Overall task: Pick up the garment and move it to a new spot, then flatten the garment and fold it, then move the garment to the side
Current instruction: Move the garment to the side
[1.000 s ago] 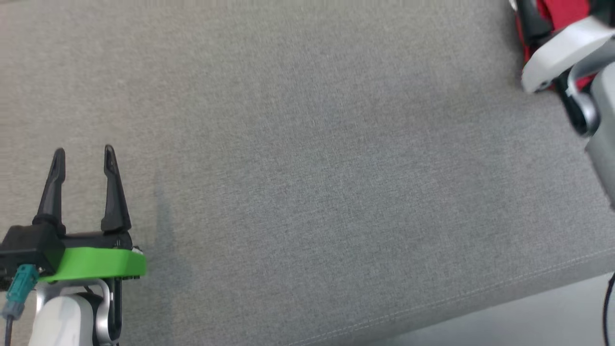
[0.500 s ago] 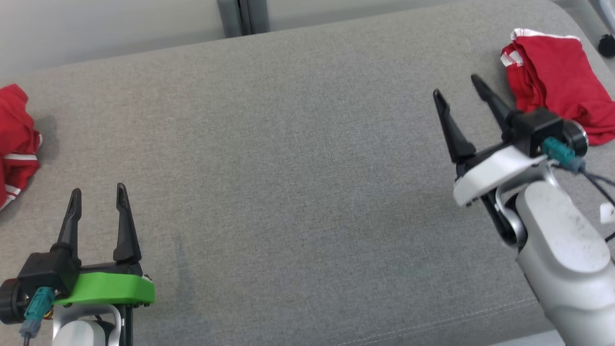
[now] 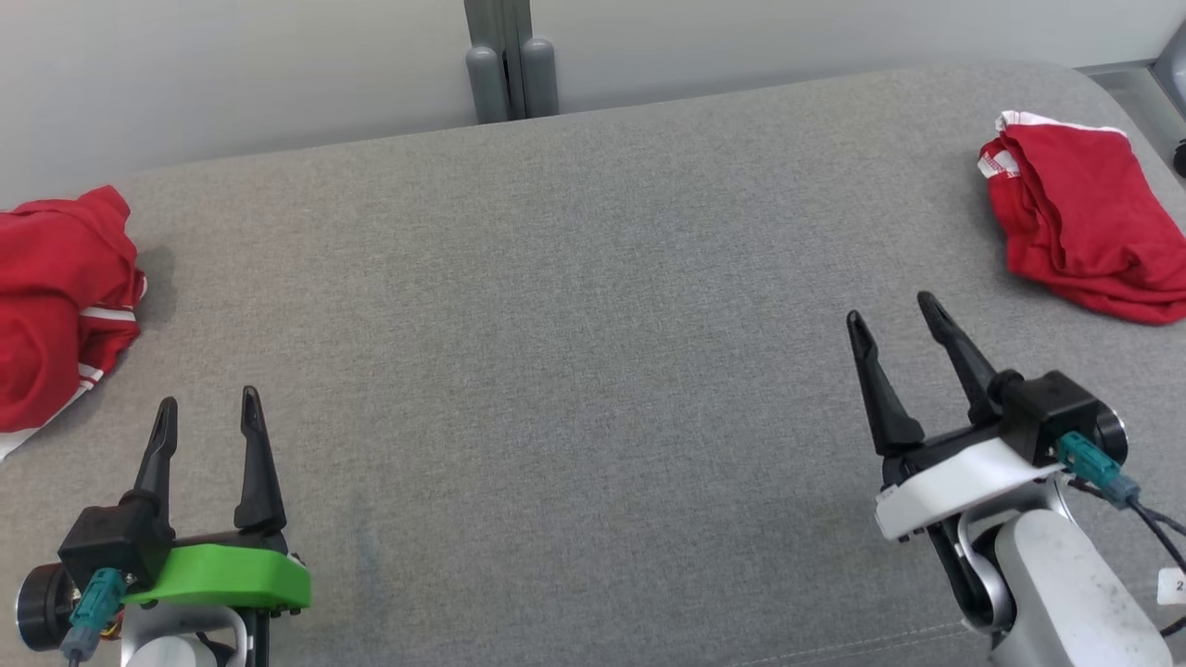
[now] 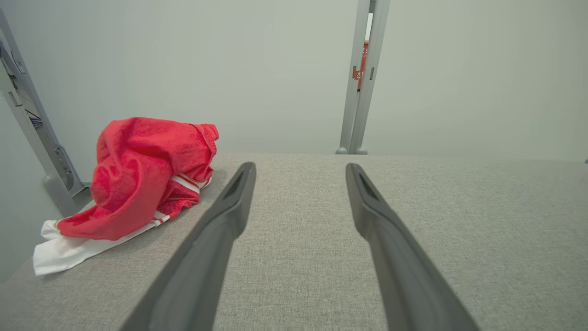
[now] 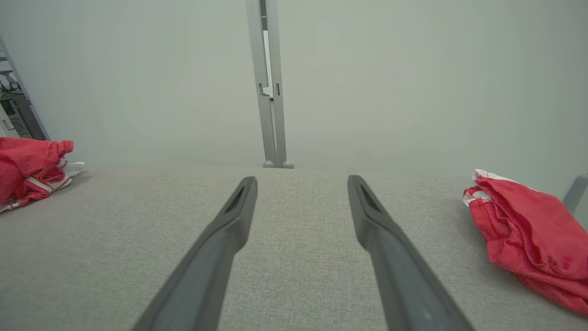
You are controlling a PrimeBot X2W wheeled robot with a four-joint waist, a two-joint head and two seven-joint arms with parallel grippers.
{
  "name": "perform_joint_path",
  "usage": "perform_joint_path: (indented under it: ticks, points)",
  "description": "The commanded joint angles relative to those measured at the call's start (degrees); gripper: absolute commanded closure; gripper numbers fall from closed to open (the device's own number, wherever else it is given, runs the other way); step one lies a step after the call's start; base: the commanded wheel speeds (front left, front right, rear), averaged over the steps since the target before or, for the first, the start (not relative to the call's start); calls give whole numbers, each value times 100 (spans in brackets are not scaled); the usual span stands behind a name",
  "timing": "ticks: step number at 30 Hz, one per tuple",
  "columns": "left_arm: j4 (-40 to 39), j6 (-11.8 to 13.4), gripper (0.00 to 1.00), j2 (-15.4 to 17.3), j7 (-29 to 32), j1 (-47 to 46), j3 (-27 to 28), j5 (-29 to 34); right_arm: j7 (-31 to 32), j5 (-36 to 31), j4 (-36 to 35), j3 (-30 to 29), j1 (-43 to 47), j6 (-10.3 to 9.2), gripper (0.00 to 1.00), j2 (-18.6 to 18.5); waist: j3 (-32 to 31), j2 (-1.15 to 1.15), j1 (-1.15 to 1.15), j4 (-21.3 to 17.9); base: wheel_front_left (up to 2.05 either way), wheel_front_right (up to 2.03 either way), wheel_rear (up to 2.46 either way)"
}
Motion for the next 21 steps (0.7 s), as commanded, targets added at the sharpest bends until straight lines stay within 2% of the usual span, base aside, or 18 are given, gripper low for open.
perform_joint_path:
  ticks: [1,11,21]
  points:
    - [33,3,0,11,-35,103,4,-17,-15,-52,-58,-38,185,-11,0,47,-77,0,1,41,0,0,0]
    - [203,-8,0,-9,-60,206,-29,-59,-15,-214,-285,-405,847,-10,0,407,-268,0,1,182,0,0,0]
    - [323,-28,0,33,-84,166,-6,-82,-16,-238,-356,-647,1060,-10,0,542,-270,0,1,234,0,0,0]
